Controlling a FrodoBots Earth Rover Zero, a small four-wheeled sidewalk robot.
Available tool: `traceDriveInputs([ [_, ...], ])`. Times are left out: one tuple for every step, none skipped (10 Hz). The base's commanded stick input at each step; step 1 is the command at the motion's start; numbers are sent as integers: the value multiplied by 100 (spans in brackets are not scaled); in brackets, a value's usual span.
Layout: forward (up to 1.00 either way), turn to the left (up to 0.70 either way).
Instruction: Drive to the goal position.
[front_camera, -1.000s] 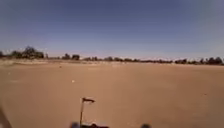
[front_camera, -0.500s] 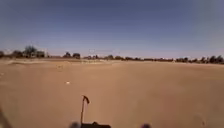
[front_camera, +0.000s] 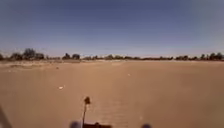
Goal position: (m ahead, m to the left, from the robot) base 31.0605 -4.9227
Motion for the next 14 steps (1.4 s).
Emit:
traceDriveInputs([
  [70,0],
  [70,0],
  [70,0],
  [70,0],
  [70,0],
  [70,0],
  [70,0],
  [70,0],
  [70,0],
  [70,0],
  [70,0],
  [70,0],
  [70,0],
  [70,0],
])
